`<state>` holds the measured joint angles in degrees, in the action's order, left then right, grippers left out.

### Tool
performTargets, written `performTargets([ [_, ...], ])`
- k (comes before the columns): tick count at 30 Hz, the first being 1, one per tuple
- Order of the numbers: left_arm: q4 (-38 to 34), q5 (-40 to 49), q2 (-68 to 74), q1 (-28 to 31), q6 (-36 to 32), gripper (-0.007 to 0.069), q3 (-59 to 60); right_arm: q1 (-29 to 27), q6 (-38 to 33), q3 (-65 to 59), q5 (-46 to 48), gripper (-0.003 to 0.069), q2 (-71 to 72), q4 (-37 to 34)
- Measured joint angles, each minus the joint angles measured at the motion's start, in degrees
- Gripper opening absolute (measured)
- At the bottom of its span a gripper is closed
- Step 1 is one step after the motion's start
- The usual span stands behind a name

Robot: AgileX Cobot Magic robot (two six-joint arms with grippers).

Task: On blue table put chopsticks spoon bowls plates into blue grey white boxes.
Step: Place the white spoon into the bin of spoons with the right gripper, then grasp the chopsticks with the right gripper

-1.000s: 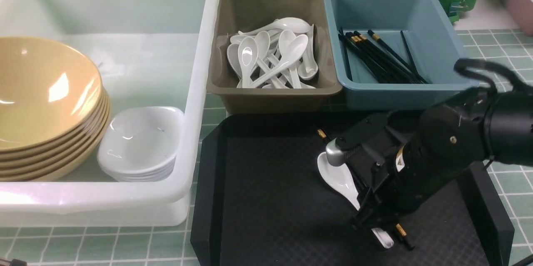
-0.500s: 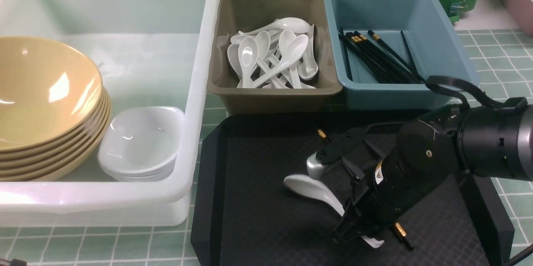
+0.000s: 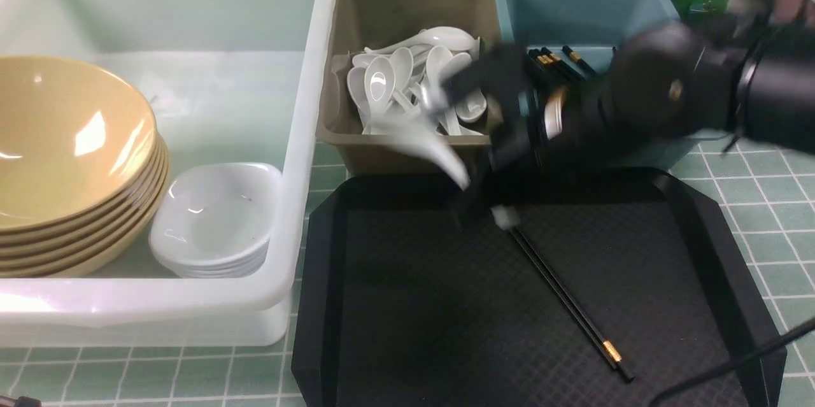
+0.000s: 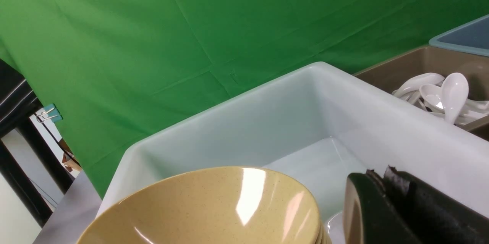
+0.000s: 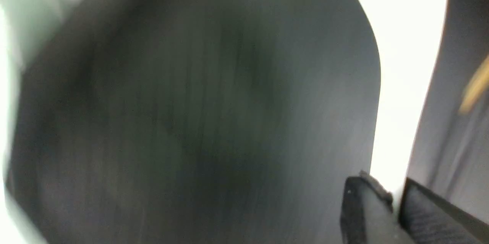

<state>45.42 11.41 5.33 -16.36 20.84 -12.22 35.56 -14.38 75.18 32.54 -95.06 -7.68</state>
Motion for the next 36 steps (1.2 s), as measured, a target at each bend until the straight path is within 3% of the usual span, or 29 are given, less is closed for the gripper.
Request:
performTargets([
  [2, 0.13, 0.00, 0.00, 0.00, 0.00, 0.0005, 0.00, -0.06, -1.65, 3.77, -15.92, 0.0104, -1.78, 1.14],
  [6, 0.38, 0.00, 0.00, 0.00, 0.00, 0.0005, 0.00, -0.91, -3.99, 6.35, -35.94, 0.0104, -8.86, 1.34],
  [9, 0.63, 0.00, 0.00, 0.00, 0.00, 0.0005, 0.00, -2.56, -3.25, 7.91, -43.98, 0.0104, -16.80, 0.42],
  [11, 0.63, 0.00, 0.00, 0.00, 0.00, 0.0005, 0.00, -3.59, -0.41, 8.65, -44.03, 0.0104, -20.89, -1.29],
  [16, 0.63, 0.19, 0.00, 0.00, 0.00, 0.0005, 0.00, -5.67, 5.61, 10.21, -33.31, 0.0167, -25.81, -3.43],
  [20, 0.63, 0.21, 0.00, 0.00, 0.00, 0.0005, 0.00, -6.40, 3.62, 12.90, -23.11, 0.0292, -23.67, -3.43],
  [25, 0.63, 0.21, 0.00, 0.00, 0.52, 0.0005, 0.00, -8.57, 0.19, 16.18, -6.54, 0.0362, -18.54, -3.28],
  [26, 0.63, 0.21, 0.00, 0.00, 0.66, 0.0005, 0.00, -9.04, -0.43, 16.78, -3.29, 0.0365, -17.54, -3.19],
  [29, 0.74, 0.21, 0.00, 0.00, 1.10, 0.0005, 0.00, -12.02, -0.88, 18.78, 18.27, 0.0372, -11.39, -2.96],
  [30, 0.74, 0.21, 0.00, 0.00, 1.16, 0.0005, 0.00, -12.14, -0.88, 18.78, 18.27, 0.0372, -11.15, -2.96],
  [32, 0.79, 0.21, 0.00, 0.00, 1.21, 0.0005, 0.00, -12.91, -0.88, 17.22, 29.16, 0.0362, -9.61, -2.66],
  [36, 0.80, 0.21, 0.00, 0.00, 1.21, 0.0005, 0.00, -12.58, -0.77, 8.00, 30.29, 0.0328, -9.92, -2.54],
])
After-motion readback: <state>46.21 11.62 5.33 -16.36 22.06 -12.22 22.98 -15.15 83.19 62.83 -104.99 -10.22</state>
